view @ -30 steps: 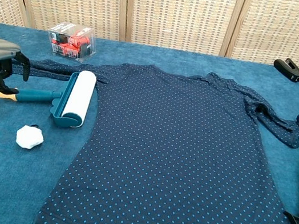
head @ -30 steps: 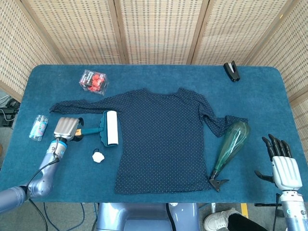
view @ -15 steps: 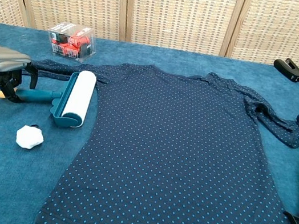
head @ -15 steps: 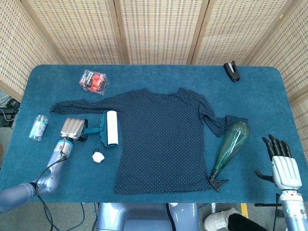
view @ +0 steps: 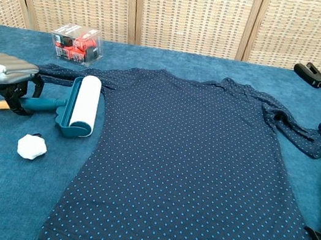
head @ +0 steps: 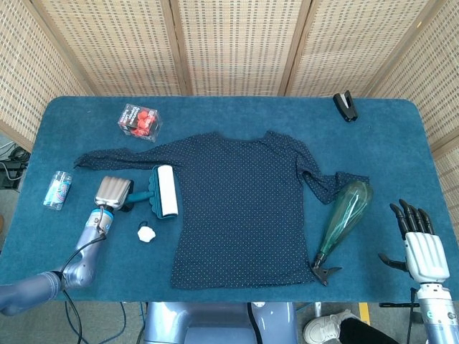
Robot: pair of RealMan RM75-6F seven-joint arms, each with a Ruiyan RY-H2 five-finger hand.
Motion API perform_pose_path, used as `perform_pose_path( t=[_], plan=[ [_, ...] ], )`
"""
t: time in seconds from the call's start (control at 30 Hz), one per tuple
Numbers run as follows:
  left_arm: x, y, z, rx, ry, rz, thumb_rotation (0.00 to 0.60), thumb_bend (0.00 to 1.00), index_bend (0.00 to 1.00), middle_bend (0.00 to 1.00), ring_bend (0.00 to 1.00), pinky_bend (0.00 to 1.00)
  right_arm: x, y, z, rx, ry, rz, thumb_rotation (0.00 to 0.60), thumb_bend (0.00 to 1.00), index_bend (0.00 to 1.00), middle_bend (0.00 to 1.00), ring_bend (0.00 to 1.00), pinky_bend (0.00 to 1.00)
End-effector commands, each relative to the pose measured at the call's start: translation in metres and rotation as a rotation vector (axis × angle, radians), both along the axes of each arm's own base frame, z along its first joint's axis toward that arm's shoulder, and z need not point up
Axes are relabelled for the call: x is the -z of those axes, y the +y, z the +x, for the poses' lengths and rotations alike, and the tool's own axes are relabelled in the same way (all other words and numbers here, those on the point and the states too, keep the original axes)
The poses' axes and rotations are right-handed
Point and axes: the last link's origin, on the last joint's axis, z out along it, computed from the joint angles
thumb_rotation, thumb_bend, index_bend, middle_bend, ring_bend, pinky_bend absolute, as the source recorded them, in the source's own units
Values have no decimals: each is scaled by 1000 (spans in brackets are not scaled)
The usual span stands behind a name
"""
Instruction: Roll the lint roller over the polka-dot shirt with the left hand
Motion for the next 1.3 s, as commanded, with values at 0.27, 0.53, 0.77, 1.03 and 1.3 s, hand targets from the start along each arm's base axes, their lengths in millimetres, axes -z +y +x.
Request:
perform_pose_path(
  t=[0.27, 0.53, 0.77, 1.03, 1.3],
  plan=[
    [-23, -1, 14, 97, -24, 18, 600, 470, 881, 873, 735, 675, -2, 1, 1, -5, -4, -6, 600, 88, 0, 0, 0, 0],
    [-53, 6, 44, 208, -22, -25, 600, 432, 886, 873, 735, 675, -5, -1, -3, 14, -5, -13, 600, 88, 0, 0, 0, 0],
    [-51, 17, 65, 215, 38, -93, 600, 416, 888, 873, 735, 674, -5, -4, -9, 33, 9, -16, 600, 88, 0, 0, 0, 0],
    [-29, 33, 90, 235, 91, -150, 600, 416, 888, 873, 735, 674, -5, -9, -18, 53, 36, -31, 600, 87, 0, 0, 0, 0],
    [0, 39, 105, 257, 124, -209, 600, 416, 888, 873, 735, 674, -5, -12, -25, 76, 45, -35, 600, 87, 0, 0, 0, 0]
  ],
)
